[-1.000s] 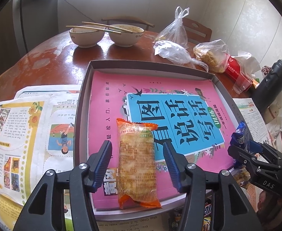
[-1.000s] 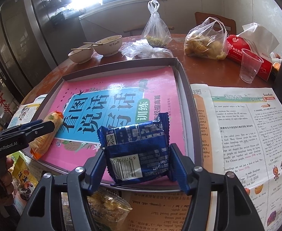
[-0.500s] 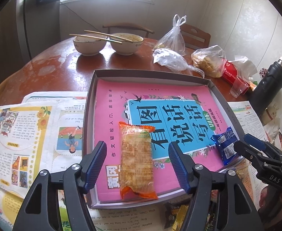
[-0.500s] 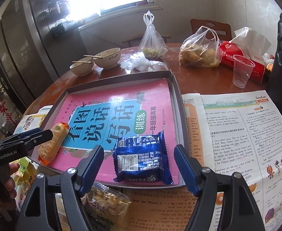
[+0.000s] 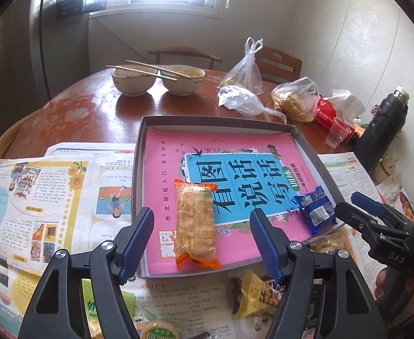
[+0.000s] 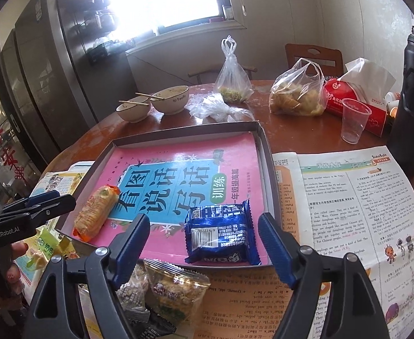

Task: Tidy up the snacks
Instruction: 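Withdraw both tools from the tray back toward the remaining snacks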

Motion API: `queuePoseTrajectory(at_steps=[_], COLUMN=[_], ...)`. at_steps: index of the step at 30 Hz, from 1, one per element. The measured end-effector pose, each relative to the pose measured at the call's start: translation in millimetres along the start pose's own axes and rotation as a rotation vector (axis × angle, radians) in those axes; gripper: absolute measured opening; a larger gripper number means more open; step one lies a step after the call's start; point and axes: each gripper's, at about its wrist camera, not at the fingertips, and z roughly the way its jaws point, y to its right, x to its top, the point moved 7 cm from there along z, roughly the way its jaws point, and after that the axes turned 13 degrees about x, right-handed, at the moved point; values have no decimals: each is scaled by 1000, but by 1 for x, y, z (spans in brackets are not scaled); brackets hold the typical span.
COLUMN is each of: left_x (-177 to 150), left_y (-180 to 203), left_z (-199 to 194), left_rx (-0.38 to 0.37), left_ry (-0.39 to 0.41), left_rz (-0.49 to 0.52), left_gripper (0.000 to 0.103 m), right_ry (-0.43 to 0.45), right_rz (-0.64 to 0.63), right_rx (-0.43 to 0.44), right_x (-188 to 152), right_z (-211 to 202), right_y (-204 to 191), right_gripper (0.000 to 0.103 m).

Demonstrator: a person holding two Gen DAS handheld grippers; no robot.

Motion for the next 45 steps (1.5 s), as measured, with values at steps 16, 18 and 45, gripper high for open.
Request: queuePoseTrajectory(at_steps=[16,18,45], left_x=[-8,-9,-36], left_y=[-26,-31,-65], left_z=[-35,-39,-68], left_rx=[-3,-4,9], left_ry=[34,37,36], left_rz=[-43,-51,-71], left_gripper=[72,72,72], right_ry=[30,30,9], right_rz=[-44,-48,-66], right_rx=[28,29,22], right_x=[-5,-5,-32], right_z=[-22,-24,-42], right_y=[-23,-24,-34], right_gripper=[79,79,79])
